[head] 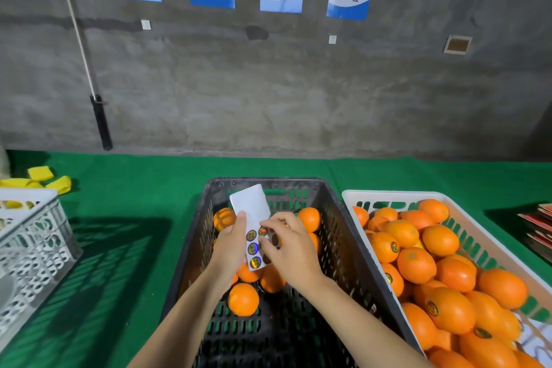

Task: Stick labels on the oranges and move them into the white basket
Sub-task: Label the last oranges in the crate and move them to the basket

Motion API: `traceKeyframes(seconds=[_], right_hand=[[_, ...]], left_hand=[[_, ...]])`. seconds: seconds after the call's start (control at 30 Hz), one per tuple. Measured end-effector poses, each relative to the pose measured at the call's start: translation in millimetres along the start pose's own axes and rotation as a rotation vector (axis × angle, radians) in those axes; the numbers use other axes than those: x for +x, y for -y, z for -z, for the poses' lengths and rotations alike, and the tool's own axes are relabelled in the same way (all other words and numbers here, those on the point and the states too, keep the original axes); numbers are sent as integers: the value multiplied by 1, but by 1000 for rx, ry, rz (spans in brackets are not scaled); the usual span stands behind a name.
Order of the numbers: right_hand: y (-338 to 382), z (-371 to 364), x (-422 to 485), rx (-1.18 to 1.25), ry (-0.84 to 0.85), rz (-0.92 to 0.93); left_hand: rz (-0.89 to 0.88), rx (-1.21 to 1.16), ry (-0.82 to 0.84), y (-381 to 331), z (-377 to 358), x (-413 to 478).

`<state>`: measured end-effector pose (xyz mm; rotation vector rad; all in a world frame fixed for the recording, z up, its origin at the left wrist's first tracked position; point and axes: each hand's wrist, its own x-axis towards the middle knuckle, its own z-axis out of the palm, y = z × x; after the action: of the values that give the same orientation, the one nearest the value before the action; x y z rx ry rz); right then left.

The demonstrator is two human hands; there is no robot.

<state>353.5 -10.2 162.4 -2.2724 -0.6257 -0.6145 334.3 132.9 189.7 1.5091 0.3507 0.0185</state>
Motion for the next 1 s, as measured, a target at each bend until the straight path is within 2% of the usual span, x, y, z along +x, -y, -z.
traceKeyframes(seconds=[0.2, 0.4, 0.7, 1.0], right_hand=[[2, 0, -1, 8, 8, 38], [3, -4, -4, -43, -84, 164], [3, -4, -5, -108, -154, 253], [1, -6, -7, -64, -84, 252]], left_hand=[[-11, 10, 33, 3, -2, 7], [15, 22, 25, 2, -5, 8], [-69, 142, 62, 2, -3, 3], [-112, 190, 5, 6, 0, 7]])
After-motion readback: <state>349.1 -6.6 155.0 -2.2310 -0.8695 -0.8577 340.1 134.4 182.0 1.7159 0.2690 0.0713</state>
